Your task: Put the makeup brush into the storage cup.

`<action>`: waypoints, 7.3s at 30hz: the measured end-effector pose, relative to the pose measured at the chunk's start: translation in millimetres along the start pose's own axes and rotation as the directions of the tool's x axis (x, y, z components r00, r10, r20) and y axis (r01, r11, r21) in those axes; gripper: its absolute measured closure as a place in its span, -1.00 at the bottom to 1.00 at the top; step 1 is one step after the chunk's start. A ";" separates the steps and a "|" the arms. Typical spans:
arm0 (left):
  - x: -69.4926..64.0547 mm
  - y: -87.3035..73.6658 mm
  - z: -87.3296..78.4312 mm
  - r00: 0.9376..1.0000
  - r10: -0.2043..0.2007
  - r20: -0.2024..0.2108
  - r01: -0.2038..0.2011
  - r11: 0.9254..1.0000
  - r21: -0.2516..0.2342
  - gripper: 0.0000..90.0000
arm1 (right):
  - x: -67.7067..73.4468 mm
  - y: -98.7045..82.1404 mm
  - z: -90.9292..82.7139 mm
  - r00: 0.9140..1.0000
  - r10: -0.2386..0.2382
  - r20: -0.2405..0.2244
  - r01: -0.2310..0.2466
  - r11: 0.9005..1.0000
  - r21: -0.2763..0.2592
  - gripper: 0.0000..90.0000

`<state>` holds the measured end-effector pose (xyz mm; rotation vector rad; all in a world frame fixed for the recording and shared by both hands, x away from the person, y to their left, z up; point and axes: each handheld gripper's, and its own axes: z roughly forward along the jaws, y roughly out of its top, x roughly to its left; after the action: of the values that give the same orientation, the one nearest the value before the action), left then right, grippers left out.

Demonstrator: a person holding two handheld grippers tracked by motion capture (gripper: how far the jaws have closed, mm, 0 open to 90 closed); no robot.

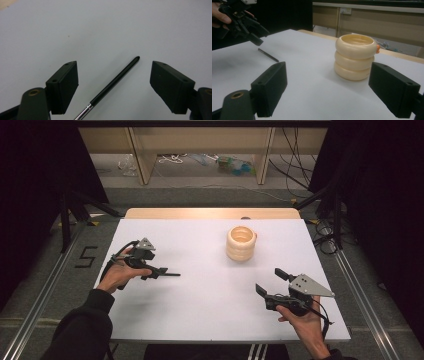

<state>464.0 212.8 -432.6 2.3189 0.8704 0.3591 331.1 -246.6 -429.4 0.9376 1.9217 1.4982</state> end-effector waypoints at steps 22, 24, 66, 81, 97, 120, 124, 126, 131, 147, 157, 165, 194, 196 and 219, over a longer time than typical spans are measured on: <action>9.1 17.0 15.2 0.988 0.117 0.098 -0.137 0.962 0.234 -0.38 | 0.9 -1.4 2.2 0.999 -0.004 -0.036 0.005 0.999 0.032 -0.63; 9.6 21.1 16.3 0.985 0.138 0.101 -0.160 0.951 0.266 -0.38 | 1.0 -1.9 3.3 0.999 -0.005 -0.033 0.006 1.000 0.028 -0.61; 25.4 18.5 44.3 0.962 0.200 0.187 -0.265 0.851 0.453 0.13 | 3.7 -2.4 4.8 0.997 -0.036 -0.068 0.040 0.998 0.056 -0.57; 26.7 17.0 45.2 0.956 0.209 0.204 -0.284 0.831 0.478 0.37 | 3.1 -3.0 6.7 0.996 -0.058 -0.068 0.061 0.997 0.036 -0.57; 27.1 15.3 46.9 0.958 0.196 0.210 -0.278 0.820 0.500 0.71 | 4.6 -3.0 5.6 0.996 -0.041 -0.077 0.046 0.997 0.060 -0.56; 25.5 19.0 47.0 0.973 0.119 0.198 -0.206 0.833 0.513 0.86 | 4.5 -3.0 6.9 0.995 -0.068 -0.077 0.072 0.996 0.054 -0.56; 21.3 22.0 45.0 0.973 0.094 0.211 -0.187 0.858 0.478 0.86 | 6.1 -2.4 7.3 0.994 -0.074 -0.078 0.077 0.996 0.045 -0.56; 17.4 24.1 43.8 0.975 0.074 0.210 -0.164 0.876 0.454 0.86 | 7.4 -2.3 6.8 0.994 -0.061 -0.086 0.066 0.996 0.052 -0.56; 9.8 30.3 38.8 0.970 0.062 0.233 -0.161 0.888 0.431 0.86 | 8.0 -1.5 8.1 0.993 -0.083 -0.084 0.087 0.995 0.041 -0.56; -59.0 75.6 35.2 0.908 0.215 0.360 -0.363 0.833 0.418 0.86 | 42.5 12.2 25.5 0.943 -0.253 -0.215 0.254 0.967 -0.023 -0.66; -102.6 95.1 42.7 0.863 0.278 0.421 -0.448 0.806 0.386 0.86 | 70.3 15.9 51.6 0.867 -0.402 -0.293 0.429 0.903 0.030 -0.66; -117.1 97.8 37.2 0.850 0.282 0.446 -0.463 0.803 0.374 0.86 | 89.7 11.9 71.8 0.788 -0.509 -0.346 0.562 0.825 0.067 -0.65; -140.2 104.5 23.9 0.820 0.315 0.477 -0.516 0.767 0.382 0.86 | 114.3 2.8 94.2 0.488 -0.819 -0.301 0.872 0.475 0.120 0.00; -141.1 105.3 23.9 0.816 0.323 0.480 -0.525 0.761 0.380 0.86 | 115.5 4.2 94.7 0.461 -0.840 -0.285 0.887 0.448 0.113 0.05; -144.3 107.9 22.4 0.818 0.313 0.482 -0.521 0.758 0.392 0.86 | 128.3 3.1 97.3 0.378 -0.891 -0.251 0.925 0.352 0.144 0.52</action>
<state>420.0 43.1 -385.1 2.9454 0.2263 -0.1916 325.4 -87.0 -449.3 -0.2757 2.1550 0.5925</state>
